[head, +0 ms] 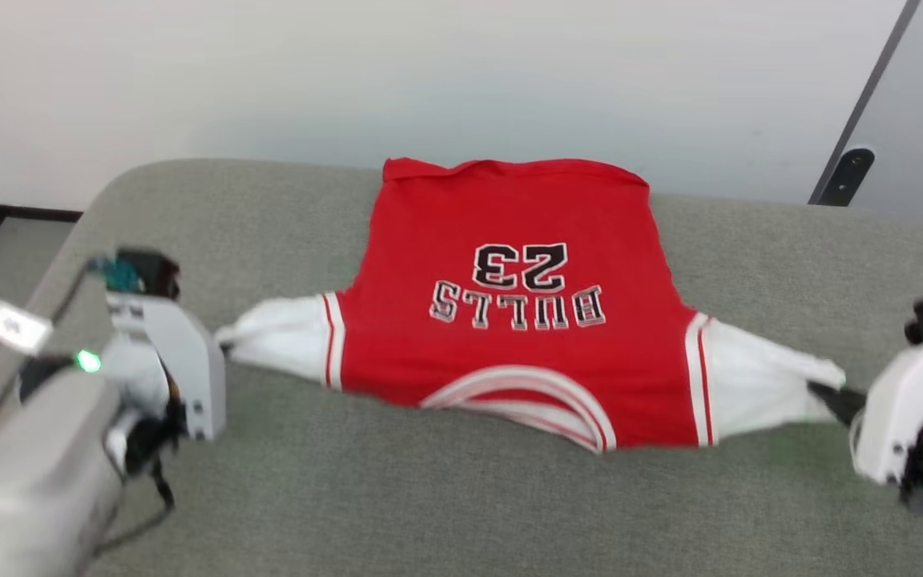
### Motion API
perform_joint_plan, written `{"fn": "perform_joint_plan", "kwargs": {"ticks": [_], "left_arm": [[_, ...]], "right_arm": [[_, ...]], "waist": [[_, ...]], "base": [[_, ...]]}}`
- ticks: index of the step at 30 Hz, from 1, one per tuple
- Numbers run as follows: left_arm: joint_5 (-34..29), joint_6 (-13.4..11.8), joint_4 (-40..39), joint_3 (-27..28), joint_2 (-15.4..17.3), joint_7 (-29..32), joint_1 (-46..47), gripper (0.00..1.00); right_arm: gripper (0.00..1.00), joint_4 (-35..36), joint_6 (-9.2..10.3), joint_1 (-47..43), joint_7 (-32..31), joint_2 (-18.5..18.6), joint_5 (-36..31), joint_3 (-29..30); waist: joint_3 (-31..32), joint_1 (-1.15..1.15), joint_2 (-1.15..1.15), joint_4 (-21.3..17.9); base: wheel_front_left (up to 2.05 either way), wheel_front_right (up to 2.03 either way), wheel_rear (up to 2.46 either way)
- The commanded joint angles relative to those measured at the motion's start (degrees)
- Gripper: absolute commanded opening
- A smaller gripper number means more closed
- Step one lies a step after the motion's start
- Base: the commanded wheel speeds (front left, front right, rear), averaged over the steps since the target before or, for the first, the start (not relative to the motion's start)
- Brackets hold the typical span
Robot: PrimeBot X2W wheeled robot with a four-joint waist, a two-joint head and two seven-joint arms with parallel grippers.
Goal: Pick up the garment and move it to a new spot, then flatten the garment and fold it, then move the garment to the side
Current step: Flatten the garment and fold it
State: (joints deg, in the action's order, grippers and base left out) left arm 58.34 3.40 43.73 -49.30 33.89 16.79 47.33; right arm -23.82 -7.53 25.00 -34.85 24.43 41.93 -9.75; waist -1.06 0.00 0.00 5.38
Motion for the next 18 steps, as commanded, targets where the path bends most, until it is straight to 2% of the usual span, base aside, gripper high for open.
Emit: {"fn": "perform_joint_plan", "kwargs": {"ticks": [1, 11, 18], "left_arm": [[0.7, -1.4, -2.5, 0.3, 1.0, -0.3, -2.9, 0.0], [4.7, -11.3, -23.9, 1.2, 7.2, 0.1, -18.0, 0.0], [6.3, -17.2, -35.3, 2.3, 11.3, 0.3, -24.1, 0.0]], "right_arm": [[0.0, 3.0, 0.08, -3.3, -1.6, 1.1, 0.5, 1.5], [0.0, 21.2, 0.07, -21.5, -14.8, -0.6, -0.1, 10.2], [0.0, 29.3, 0.07, -25.7, -20.1, -2.3, -4.3, 16.0]], "waist": [[0.2, 0.0, 0.0, 0.4], [-0.8, 0.0, 0.0, 1.0], [-3.1, 0.0, 0.0, 1.4]], "base": [[0.0, 0.0, 0.0], [0.0, 0.0, 0.0], [0.0, 0.0, 0.0]]}}
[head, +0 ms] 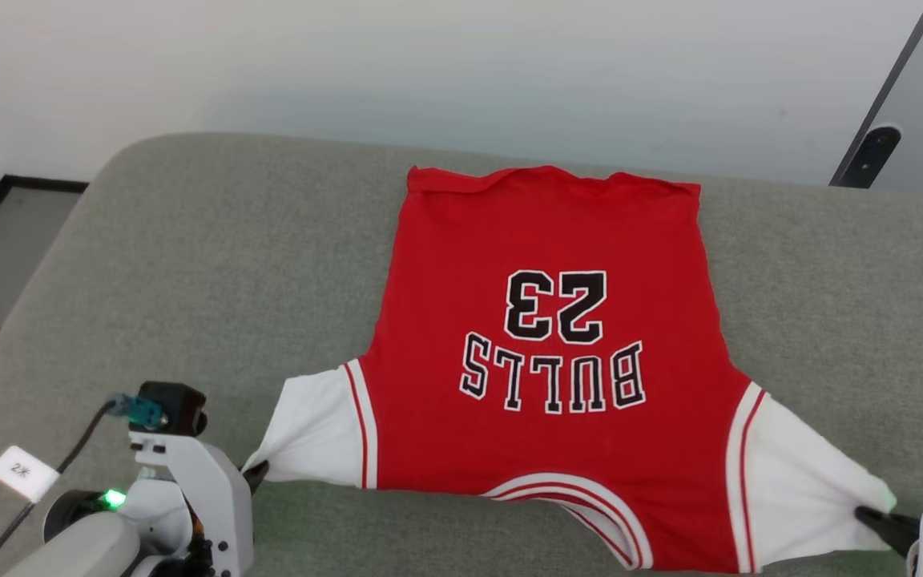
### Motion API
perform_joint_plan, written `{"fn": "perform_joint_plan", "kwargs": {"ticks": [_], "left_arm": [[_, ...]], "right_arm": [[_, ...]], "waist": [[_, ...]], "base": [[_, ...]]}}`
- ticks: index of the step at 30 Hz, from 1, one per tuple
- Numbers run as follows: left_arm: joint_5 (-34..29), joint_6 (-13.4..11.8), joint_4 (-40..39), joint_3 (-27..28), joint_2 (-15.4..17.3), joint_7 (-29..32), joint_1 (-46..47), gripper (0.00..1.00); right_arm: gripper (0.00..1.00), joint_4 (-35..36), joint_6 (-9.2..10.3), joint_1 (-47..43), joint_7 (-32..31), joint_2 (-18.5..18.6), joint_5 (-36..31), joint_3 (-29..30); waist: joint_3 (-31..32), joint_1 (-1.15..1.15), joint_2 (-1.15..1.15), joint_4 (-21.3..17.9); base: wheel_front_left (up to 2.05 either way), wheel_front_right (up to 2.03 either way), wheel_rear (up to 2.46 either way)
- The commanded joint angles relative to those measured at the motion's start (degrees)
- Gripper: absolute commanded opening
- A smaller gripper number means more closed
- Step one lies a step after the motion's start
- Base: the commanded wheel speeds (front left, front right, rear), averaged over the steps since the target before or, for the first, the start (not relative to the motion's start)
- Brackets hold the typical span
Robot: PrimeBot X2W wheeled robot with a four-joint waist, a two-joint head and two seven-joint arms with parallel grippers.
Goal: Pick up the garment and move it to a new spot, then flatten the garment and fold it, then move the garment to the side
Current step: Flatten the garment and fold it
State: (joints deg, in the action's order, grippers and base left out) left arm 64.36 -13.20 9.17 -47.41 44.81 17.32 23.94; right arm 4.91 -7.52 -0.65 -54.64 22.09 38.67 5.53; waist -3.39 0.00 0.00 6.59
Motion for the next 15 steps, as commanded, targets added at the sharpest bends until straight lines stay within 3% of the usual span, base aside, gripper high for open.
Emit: {"fn": "perform_joint_plan", "kwargs": {"ticks": [1, 5, 13, 14, 15], "left_arm": [[0.3, -1.1, -1.7, 0.5, 0.7, -0.3, -1.1, 0.0], [0.6, -2.4, -3.3, 0.5, 0.9, 0.2, -1.8, 0.0], [0.0, -1.4, -1.1, -0.1, -1.1, 0.2, 0.5, 0.0], [0.0, -1.2, -0.7, -0.1, -1.3, 0.2, 0.7, 0.0], [-0.1, -1.1, -0.3, -0.1, -1.4, 0.1, 0.8, 0.0]], "right_arm": [[0.0, 0.9, 0.06, 0.2, -0.7, -0.1, -2.4, 0.9], [0.0, -0.8, 0.06, 2.2, -1.0, -1.2, -7.4, 0.6], [0.0, -13.6, 0.06, 8.3, -0.1, -4.0, -13.7, -2.6], [0.1, -15.1, 0.07, 8.9, 0.2, -4.3, -14.0, -3.0], [0.39, -16.3, 0.07, 9.6, 0.6, -4.6, -14.4, -3.4]], "waist": [[-1.1, 0.0, 0.0, 0.2], [-2.7, 0.0, 0.0, 0.4], [-5.4, 0.0, 0.0, 0.5], [-5.5, 0.0, 0.0, 0.4], [-5.5, 0.0, 0.0, 0.3]], "base": [[0.0, 0.0, 0.0], [0.0, 0.0, 0.0], [0.0, 0.0, 0.0], [0.0, 0.0, 0.0], [0.0, 0.0, 0.0]]}}
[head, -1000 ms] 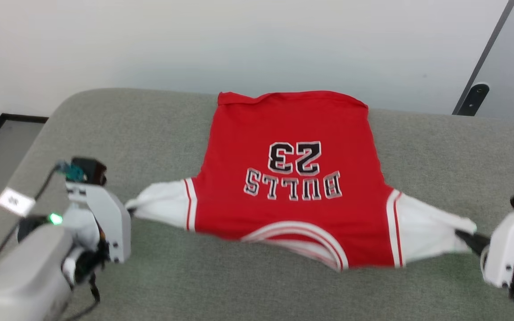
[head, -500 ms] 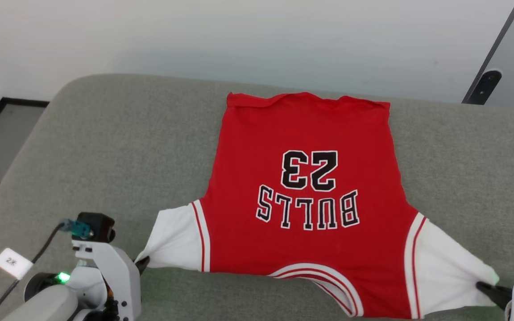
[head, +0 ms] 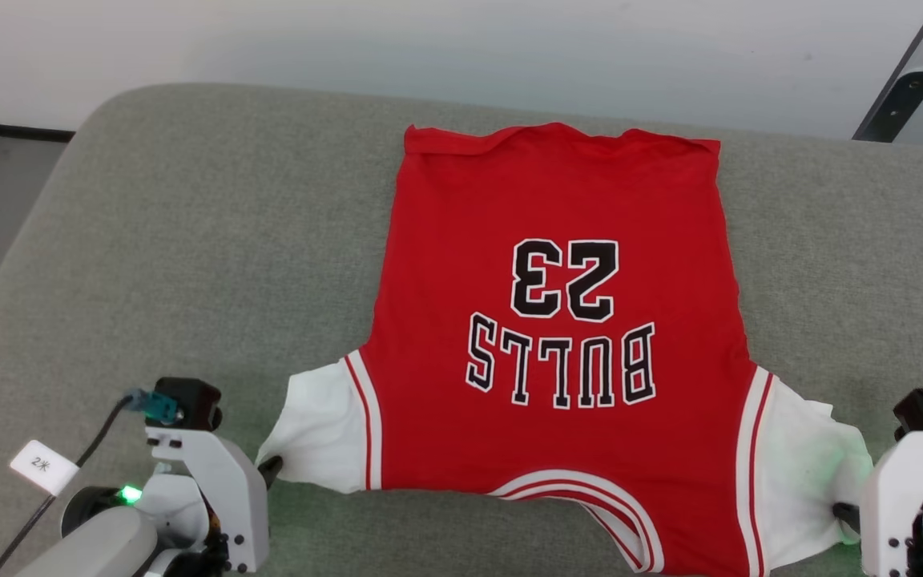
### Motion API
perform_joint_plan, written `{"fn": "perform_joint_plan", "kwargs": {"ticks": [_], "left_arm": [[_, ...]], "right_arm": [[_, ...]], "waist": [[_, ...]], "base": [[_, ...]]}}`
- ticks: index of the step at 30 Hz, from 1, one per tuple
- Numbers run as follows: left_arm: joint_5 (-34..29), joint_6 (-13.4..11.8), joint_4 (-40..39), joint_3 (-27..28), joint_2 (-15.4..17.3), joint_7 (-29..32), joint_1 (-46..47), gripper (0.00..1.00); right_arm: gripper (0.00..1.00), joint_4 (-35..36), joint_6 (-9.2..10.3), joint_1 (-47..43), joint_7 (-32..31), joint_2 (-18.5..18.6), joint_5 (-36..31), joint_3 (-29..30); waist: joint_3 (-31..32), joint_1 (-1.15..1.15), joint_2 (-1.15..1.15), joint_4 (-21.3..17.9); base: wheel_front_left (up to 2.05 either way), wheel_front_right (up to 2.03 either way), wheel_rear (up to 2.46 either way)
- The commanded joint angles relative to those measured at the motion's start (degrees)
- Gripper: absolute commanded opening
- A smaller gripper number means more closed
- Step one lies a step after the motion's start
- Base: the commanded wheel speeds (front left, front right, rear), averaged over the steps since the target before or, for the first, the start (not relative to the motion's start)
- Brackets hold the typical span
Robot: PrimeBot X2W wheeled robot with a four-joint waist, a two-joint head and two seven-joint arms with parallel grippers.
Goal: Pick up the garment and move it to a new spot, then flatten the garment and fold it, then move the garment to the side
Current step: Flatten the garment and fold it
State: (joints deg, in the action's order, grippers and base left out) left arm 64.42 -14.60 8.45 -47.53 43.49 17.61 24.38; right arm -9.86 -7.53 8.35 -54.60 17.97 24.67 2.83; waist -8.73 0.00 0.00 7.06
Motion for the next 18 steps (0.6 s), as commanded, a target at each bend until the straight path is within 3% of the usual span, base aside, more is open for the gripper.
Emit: {"fn": "perform_joint_plan", "kwargs": {"ticks": [1, 2, 8, 18], "left_arm": [[-0.1, 0.5, 0.7, 0.0, -0.3, -0.3, 0.5, 0.0], [-0.1, 0.6, 0.9, 0.0, -0.4, -0.4, 0.6, 0.0], [0.3, 1.0, 1.5, 0.5, -0.2, -1.7, -0.4, 0.0], [1.4, 0.4, 0.6, 1.8, 0.8, -3.7, -2.8, 0.0]], "right_arm": [[0.96, -2.4, 0.08, 1.3, 0.9, -0.7, -0.7, -1.0], [1.0, -3.1, 0.08, 2.0, 0.8, -0.9, -0.7, -1.3], [1.0, -0.7, 0.08, 3.5, 0.6, 0.3, 1.7, -1.8], [1.0, 17.7, 0.06, -0.5, 2.8, 4.8, 8.9, -2.0]], "waist": [[-0.1, 0.0, 0.0, -0.3], [0.1, 0.0, 0.0, -0.5], [1.6, 0.0, 0.0, -2.2], [3.4, 0.0, 0.0, -4.1]], "base": [[0.0, 0.0, 0.0], [0.0, 0.0, 0.0], [0.0, 0.0, 0.0], [0.0, 0.0, 0.0]]}}
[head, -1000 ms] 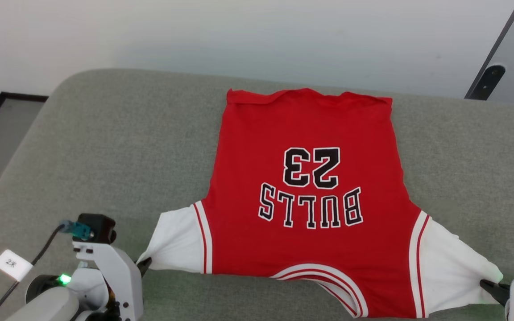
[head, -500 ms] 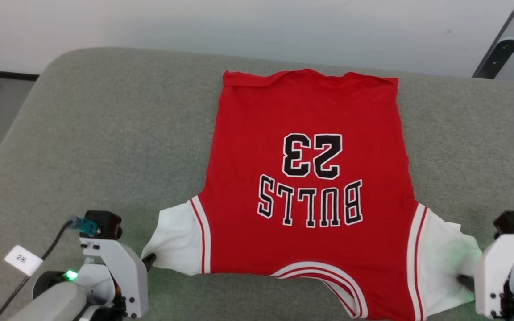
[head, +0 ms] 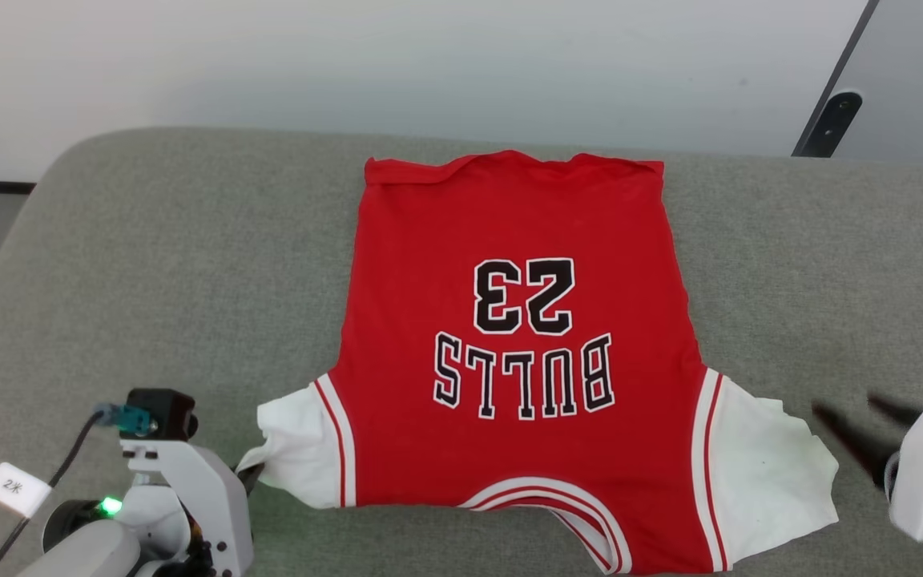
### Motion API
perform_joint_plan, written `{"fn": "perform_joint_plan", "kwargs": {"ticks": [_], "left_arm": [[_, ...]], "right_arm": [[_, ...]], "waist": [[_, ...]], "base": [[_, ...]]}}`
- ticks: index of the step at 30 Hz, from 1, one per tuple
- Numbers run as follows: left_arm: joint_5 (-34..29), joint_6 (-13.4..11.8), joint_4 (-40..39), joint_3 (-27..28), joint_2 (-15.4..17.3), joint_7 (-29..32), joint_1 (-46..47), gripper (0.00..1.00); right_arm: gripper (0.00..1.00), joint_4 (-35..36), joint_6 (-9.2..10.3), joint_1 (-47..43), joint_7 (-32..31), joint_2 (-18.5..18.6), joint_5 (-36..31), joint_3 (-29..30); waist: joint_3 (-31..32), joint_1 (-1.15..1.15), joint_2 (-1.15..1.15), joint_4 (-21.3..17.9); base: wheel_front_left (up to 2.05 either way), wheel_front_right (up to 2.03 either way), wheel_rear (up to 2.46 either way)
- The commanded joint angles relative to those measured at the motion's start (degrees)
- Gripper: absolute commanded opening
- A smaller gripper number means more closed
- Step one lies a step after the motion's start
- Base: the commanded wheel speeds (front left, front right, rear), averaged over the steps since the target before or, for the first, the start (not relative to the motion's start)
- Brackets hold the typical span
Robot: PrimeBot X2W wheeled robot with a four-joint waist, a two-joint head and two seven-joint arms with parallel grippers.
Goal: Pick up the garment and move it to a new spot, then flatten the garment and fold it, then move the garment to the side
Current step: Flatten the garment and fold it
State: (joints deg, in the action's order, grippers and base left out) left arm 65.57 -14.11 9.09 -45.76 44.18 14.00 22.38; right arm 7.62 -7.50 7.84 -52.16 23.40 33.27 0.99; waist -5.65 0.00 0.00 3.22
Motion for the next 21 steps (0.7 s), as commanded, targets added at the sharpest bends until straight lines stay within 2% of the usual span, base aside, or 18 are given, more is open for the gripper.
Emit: {"fn": "perform_joint_plan", "kwargs": {"ticks": [1, 4, 6, 9, 12, 15, 21], "left_arm": [[0.3, -0.3, -0.2, 0.2, 0.2, -0.4, -0.8, 0.0], [0.0, -0.4, -0.5, 0.3, 0.0, -0.9, -0.7, 0.0], [-0.5, -0.2, -0.9, 0.2, -0.3, -1.2, 0.0, 0.0], [-1.3, 0.0, -0.9, -0.2, -1.2, -0.8, 1.6, 0.0], [-2.3, 0.6, -0.7, -0.7, -2.4, -0.4, 3.8, 0.0], [-3.5, 1.6, 0.0, -1.5, -4.1, 0.5, 7.0, 0.0], [-5.7, 4.6, 2.7, -3.4, -9.4, 1.5, 14.0, 0.0]], "right_arm": [[1.0, 2.3, 0.02, -0.2, 2.1, -1.3, 0.6, 0.9], [1.0, 7.2, 0.05, 0.5, 10.7, -1.7, -1.7, 1.7], [1.0, 8.2, 0.02, 1.9, 17.1, -1.6, -3.6, -0.4], [1.0, 5.3, 0.04, 5.8, 26.3, -1.0, -8.4, -1.7], [1.0, -0.8, 0.04, 12.5, 32.9, -1.3, -11.0, -2.7], [1.0, -9.5, 0.04, 20.1, 35.0, -1.0, -11.5, -3.8], [1.0, -27.2, 0.04, 36.2, 31.6, 1.6, -11.6, -7.0]], "waist": [[0.4, 0.0, 0.0, -0.3], [0.2, 0.0, 0.0, -0.1], [-0.2, 0.0, 0.0, 0.4], [-1.2, 0.0, 0.0, 1.5], [-2.9, 0.0, 0.0, 3.2], [-5.1, 0.0, 0.0, 5.5], [-10.1, 0.0, 0.0, 10.9]], "base": [[0.0, 0.0, 0.0], [0.0, 0.0, 0.0], [0.0, 0.0, 0.0], [0.0, 0.0, 0.0], [0.0, 0.0, 0.0], [0.0, 0.0, 0.0], [0.0, 0.0, 0.0]]}}
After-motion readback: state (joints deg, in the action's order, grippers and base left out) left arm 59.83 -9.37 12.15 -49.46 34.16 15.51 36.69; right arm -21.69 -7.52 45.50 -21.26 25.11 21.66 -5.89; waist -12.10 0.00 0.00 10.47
